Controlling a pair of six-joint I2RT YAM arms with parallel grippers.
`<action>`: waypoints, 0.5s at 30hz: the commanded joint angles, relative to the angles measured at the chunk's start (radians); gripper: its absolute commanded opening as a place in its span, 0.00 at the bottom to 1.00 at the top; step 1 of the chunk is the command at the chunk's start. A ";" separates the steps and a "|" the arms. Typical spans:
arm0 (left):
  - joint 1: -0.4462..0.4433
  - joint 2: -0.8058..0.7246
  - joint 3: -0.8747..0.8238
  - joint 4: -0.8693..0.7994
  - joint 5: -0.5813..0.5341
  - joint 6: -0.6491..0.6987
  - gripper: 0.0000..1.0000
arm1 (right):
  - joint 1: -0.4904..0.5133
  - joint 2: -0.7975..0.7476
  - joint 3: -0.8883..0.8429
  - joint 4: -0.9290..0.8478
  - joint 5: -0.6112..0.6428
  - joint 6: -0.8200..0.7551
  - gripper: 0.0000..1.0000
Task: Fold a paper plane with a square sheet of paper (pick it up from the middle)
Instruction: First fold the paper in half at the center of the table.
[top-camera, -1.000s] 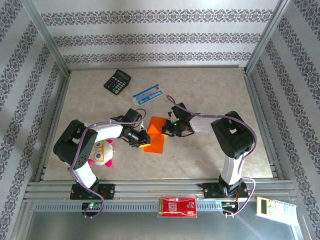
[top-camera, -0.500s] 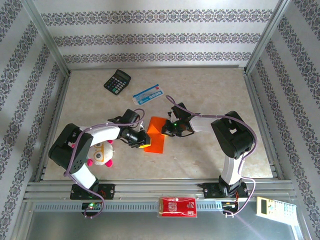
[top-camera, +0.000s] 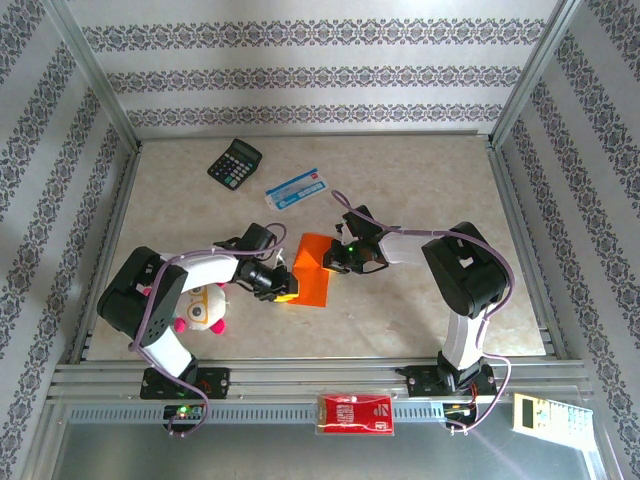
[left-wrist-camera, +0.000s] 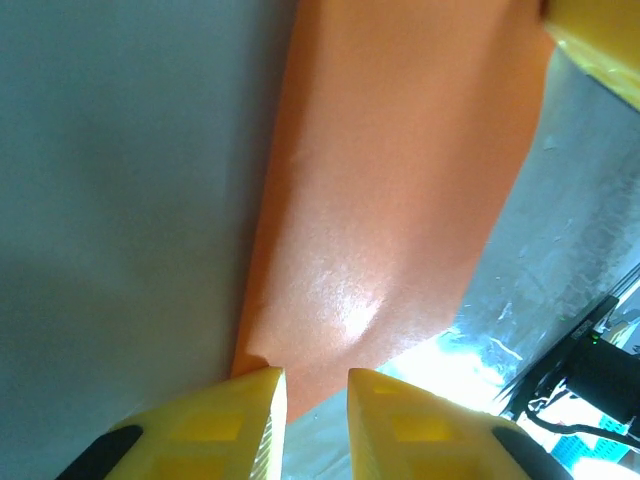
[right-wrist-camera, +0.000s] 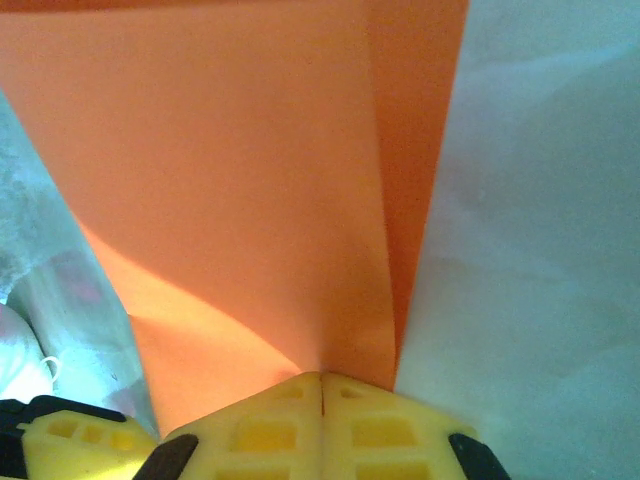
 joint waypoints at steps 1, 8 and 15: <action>0.027 -0.025 0.070 0.010 0.005 -0.005 0.25 | 0.005 0.081 -0.057 -0.154 0.173 -0.017 0.00; 0.053 0.112 0.259 0.002 -0.027 0.037 0.23 | 0.005 0.083 -0.049 -0.156 0.170 -0.018 0.00; 0.075 0.294 0.415 -0.029 -0.032 0.083 0.23 | 0.005 0.073 -0.055 -0.158 0.177 -0.018 0.00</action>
